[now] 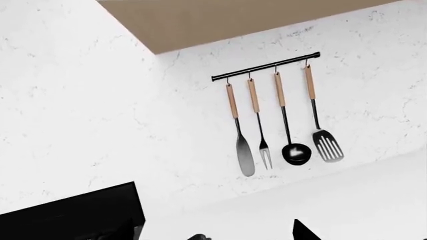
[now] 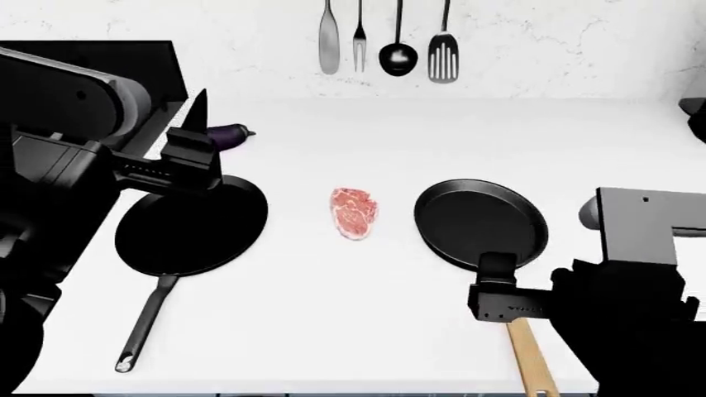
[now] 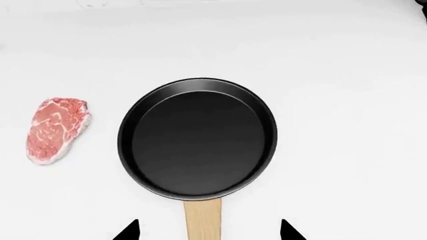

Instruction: Place both pans onto different burners. Then place the eggplant and the lamb chop on different pans.

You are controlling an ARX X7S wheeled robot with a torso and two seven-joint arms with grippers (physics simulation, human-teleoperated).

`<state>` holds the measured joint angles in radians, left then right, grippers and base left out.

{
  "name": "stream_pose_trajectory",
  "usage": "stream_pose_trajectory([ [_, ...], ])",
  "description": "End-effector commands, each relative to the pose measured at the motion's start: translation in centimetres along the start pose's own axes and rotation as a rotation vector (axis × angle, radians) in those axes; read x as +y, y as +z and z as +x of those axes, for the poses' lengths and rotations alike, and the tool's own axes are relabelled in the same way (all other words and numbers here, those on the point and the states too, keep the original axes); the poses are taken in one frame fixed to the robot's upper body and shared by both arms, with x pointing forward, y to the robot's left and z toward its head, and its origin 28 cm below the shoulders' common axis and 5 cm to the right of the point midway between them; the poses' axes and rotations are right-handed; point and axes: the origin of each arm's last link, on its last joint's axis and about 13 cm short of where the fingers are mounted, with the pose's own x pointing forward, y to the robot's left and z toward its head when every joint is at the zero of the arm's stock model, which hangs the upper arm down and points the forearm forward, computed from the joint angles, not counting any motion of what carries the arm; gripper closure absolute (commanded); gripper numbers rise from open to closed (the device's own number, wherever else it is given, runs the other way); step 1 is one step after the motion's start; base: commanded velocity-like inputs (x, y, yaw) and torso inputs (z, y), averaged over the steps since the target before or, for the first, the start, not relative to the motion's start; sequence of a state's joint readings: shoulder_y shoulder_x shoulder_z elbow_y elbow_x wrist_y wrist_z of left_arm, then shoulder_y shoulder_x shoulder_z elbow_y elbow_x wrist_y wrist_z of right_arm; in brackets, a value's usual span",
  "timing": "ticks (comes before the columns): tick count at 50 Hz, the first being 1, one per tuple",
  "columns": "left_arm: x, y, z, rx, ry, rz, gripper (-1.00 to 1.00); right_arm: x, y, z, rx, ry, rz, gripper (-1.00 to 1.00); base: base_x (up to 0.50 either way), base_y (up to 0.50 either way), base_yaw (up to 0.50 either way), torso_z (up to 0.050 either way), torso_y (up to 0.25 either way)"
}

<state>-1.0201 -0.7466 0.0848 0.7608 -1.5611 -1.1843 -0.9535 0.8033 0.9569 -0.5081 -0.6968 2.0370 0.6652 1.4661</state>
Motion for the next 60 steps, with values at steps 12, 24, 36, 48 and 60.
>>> stream_pose_trajectory([
  [12,0.0,-0.5,0.3,0.019,-0.005,0.008,-1.00,0.9,-1.7,2.4,0.028,-0.015,-0.081,-1.00,0.00,0.00,0.00,0.000,0.000],
  [24,0.0,-1.0,0.8,0.028,-0.009,0.006,-1.00,1.1,-2.1,3.4,-0.002,-0.022,-0.121,-1.00,0.00,0.00,0.00,0.000,0.000],
  [36,0.0,-1.2,1.0,0.032,-0.013,0.005,-1.00,1.2,-3.2,3.8,0.047,-0.009,-0.117,-1.00,0.00,0.00,0.00,0.000,0.000],
  [48,-0.1,-1.3,1.2,0.035,-0.017,0.008,-1.00,0.8,-3.6,4.6,0.060,-0.025,-0.063,-1.00,0.00,0.00,0.00,0.000,0.000],
  [60,-0.2,-1.8,1.4,0.044,-0.022,0.007,-1.00,0.7,-4.2,5.2,0.079,-0.023,-0.061,-1.00,0.00,0.00,0.00,0.000,0.000],
])
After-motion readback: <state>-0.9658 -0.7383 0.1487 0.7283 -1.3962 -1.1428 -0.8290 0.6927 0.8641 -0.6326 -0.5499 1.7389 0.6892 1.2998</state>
